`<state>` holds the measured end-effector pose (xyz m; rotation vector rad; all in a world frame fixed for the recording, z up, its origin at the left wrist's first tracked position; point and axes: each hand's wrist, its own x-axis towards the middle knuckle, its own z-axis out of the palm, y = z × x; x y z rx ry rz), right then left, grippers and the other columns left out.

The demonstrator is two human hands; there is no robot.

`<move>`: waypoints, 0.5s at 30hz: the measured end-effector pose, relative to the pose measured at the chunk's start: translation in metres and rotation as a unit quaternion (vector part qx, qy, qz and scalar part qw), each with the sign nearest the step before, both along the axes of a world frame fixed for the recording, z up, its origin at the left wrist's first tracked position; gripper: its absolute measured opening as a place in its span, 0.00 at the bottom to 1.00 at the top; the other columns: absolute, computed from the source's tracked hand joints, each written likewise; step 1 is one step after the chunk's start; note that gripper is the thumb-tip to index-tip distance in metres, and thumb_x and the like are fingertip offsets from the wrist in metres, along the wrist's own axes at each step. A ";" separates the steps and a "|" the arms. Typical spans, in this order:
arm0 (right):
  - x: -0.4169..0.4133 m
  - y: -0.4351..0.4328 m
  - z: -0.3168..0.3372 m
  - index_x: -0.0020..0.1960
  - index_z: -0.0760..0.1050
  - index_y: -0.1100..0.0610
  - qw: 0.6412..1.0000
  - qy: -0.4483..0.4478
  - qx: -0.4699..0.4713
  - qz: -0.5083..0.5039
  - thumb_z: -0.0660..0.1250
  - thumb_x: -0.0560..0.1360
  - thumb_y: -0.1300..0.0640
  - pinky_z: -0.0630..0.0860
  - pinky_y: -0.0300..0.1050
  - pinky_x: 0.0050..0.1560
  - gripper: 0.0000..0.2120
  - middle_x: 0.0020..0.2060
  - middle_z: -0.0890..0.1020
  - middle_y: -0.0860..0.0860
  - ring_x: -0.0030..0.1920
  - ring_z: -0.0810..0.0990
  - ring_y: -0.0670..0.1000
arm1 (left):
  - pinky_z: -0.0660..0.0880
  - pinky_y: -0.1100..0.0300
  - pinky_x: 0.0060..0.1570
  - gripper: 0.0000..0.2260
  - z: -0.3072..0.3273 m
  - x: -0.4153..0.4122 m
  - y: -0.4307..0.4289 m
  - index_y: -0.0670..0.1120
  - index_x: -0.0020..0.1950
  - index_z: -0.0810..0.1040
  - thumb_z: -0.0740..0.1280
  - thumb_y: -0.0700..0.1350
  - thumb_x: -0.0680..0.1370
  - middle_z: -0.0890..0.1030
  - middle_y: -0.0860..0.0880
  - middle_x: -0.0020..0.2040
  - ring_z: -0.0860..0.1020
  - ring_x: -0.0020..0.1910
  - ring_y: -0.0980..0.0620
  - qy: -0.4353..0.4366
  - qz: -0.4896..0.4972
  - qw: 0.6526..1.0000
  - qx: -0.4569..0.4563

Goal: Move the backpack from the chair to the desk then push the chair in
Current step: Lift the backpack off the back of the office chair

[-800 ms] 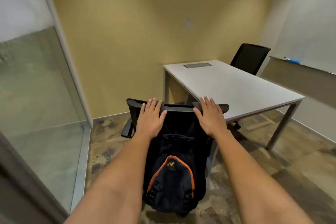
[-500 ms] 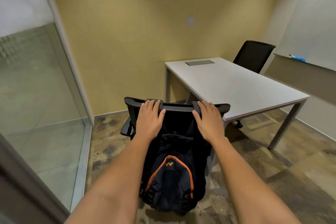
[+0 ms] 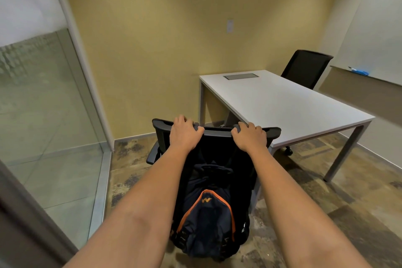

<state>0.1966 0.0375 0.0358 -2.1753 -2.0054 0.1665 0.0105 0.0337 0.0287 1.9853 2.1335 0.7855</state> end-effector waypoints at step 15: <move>-0.008 0.024 0.019 0.73 0.62 0.53 0.993 0.034 -0.096 -0.058 0.57 0.78 0.44 0.64 0.55 0.69 0.26 0.69 0.67 0.61 0.70 0.64 0.62 | 0.63 0.49 0.64 0.25 0.011 0.008 0.025 0.45 0.70 0.68 0.52 0.57 0.79 0.70 0.43 0.69 0.66 0.68 0.41 0.112 0.046 0.980 -0.156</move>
